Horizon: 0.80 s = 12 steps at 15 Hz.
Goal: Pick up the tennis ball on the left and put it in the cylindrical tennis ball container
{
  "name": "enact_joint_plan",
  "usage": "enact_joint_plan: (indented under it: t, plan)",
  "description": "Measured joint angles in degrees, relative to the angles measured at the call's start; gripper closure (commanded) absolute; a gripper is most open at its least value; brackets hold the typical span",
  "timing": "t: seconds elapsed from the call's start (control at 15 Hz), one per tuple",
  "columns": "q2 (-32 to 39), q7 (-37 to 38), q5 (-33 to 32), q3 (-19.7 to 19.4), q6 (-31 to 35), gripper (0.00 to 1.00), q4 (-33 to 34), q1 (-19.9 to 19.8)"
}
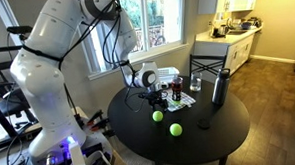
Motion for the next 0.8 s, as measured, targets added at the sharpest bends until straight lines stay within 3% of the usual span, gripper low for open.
enact_joint_plan:
  t: [0.73,0.8]
  plan:
    - [2.95,0.00,0.92,0.18,-0.21,0.00,1.24,0.57]
    - [2.99,0.00,1.27,0.22,-0.45,0.11,1.24,0.59]
